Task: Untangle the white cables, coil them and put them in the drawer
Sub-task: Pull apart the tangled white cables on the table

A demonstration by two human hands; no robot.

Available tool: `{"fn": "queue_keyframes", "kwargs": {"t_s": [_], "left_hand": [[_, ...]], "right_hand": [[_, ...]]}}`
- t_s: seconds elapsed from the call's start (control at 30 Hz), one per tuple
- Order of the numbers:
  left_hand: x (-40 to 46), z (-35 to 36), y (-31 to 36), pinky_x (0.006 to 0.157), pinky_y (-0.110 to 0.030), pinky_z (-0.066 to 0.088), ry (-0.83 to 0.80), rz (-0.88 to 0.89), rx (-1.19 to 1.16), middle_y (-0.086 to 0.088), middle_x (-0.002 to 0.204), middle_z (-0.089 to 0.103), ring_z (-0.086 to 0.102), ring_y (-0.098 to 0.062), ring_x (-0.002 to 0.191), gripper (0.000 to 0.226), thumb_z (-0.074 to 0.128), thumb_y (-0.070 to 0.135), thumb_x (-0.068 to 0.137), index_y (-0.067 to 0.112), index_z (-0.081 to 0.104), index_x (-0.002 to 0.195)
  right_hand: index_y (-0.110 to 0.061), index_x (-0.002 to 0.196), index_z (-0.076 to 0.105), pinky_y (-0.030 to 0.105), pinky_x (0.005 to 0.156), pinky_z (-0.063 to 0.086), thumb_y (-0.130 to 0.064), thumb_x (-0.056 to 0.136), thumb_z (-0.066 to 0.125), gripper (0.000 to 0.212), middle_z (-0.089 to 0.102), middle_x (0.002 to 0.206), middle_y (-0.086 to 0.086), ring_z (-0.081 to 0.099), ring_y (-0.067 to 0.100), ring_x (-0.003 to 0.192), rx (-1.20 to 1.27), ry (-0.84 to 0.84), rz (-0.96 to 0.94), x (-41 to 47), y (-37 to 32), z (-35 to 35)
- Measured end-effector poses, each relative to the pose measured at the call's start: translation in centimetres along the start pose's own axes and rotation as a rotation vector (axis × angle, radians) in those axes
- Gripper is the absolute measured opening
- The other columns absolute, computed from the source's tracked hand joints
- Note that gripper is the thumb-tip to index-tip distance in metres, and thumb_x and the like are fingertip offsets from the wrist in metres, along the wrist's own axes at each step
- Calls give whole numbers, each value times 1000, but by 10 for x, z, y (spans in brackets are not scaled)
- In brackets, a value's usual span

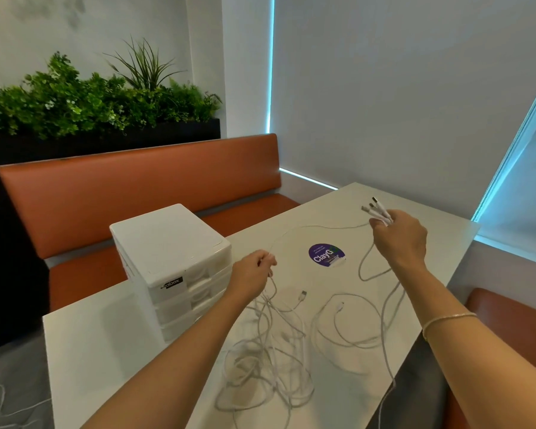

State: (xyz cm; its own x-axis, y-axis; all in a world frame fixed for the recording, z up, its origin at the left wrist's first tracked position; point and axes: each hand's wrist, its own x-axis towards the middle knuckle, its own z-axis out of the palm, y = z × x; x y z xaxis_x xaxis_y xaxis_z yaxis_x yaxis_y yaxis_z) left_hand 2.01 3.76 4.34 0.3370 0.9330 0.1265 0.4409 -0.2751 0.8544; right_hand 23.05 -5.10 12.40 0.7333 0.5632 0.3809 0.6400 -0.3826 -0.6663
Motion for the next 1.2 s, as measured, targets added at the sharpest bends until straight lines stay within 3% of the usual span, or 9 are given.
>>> {"fn": "queue_keyframes", "kwargs": {"t_s": [0.07,0.17,0.27,0.37,0.47,0.63,0.83,0.97,1.2], "left_hand": [[0,-4,18,63,-18,41,10,74,15,7,80,56,50,-4,70,28,40,27,99,12,64,101],[-2,-4,40,62,-9,33,-35,168,51,8,89,56,48,-5,80,30,39,28,99,12,64,104],[-2,-2,56,61,-11,32,-90,223,36,5,93,57,48,-5,78,30,40,28,99,13,65,106],[-3,-2,67,59,-14,34,-118,249,11,-9,94,62,54,-17,78,31,39,28,100,12,65,108],[-3,-5,69,71,-22,40,-165,244,27,-13,106,64,54,-23,88,30,41,27,99,11,65,107],[-6,-2,64,69,-22,40,-223,227,20,0,92,58,48,-6,76,29,43,27,99,12,65,110],[-13,8,53,66,-18,40,-294,211,77,-3,95,61,52,-12,81,31,39,30,99,12,62,111],[-22,9,15,63,-16,37,-379,114,192,5,88,55,49,-8,76,29,40,27,99,14,65,106],[-33,-4,-68,56,-15,40,-347,-150,231,4,81,59,52,-4,67,21,45,24,96,21,60,81]], "right_hand": [[-4,93,65,21,46,20,-24,96,48,26,47,62,0,36,7,51,-15,0,-59,-6,-1,4],[-12,86,65,21,46,23,-23,95,50,21,50,65,-2,40,10,53,-82,-136,-227,-15,-13,9],[-23,84,63,23,55,40,-22,94,52,15,56,72,-5,50,16,67,3,-341,-397,-28,-30,14],[-14,99,68,35,77,49,-20,95,51,19,59,85,-2,54,20,81,87,-463,-429,-40,-40,16],[-11,82,63,32,69,44,-28,96,49,26,61,80,13,51,23,74,104,-505,-344,-37,-41,16],[-12,76,61,30,66,45,-31,93,55,26,58,72,7,52,20,69,41,-461,-279,-33,-47,24],[-4,90,68,37,71,49,-30,94,51,31,64,84,12,58,26,77,20,-326,-203,-30,-36,35],[-2,92,68,28,54,33,-30,96,48,35,62,80,13,51,23,71,-28,-187,-150,-13,-21,31],[1,93,68,25,48,22,-32,97,46,40,57,78,17,44,24,68,-46,-21,-23,13,5,6]]}}
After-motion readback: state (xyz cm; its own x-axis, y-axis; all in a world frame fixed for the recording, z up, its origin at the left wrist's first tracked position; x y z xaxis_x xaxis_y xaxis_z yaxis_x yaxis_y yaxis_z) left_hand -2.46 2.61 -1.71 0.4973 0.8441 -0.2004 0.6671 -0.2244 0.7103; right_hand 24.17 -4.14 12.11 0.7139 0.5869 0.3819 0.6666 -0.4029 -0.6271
